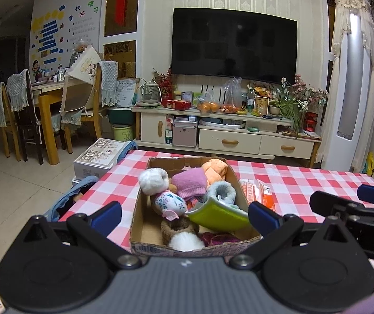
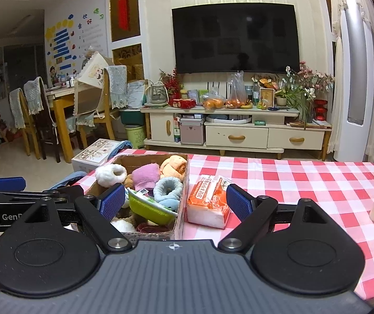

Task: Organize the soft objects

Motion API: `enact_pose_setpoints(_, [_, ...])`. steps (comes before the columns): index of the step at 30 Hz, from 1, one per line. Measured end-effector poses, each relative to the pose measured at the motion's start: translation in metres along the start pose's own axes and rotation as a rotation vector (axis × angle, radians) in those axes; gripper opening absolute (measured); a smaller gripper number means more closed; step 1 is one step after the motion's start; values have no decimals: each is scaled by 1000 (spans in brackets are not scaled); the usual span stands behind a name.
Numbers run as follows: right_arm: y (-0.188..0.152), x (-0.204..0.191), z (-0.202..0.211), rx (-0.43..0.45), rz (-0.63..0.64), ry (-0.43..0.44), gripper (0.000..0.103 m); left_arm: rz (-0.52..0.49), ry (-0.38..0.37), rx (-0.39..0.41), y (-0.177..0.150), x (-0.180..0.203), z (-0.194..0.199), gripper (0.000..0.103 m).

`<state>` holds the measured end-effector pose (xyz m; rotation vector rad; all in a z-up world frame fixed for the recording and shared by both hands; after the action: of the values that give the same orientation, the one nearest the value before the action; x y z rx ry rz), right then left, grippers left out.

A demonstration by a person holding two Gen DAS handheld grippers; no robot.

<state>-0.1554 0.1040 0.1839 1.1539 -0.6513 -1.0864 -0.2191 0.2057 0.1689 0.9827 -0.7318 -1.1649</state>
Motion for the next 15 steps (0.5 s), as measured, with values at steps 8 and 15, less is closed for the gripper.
enact_pose_setpoints(8, [-1, 0, 3, 9, 12, -7, 103, 5, 8, -1, -5, -3, 4, 102])
enact_pose_setpoints(15, [-4, -4, 2, -1, 21, -2, 103, 0, 33, 1, -6, -3, 3, 102])
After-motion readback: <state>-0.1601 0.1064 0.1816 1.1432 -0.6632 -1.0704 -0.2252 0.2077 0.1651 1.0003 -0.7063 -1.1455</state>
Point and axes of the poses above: each gripper's, at about its wrist camera, not at the fingertips, and z roughly against the way its jaws point, x to its right, y to its top, the point moved 3 cm from there along -z, roughly the way its jaws point, and after that the axes turned 6 degrees about y, right-handed, at the moved point
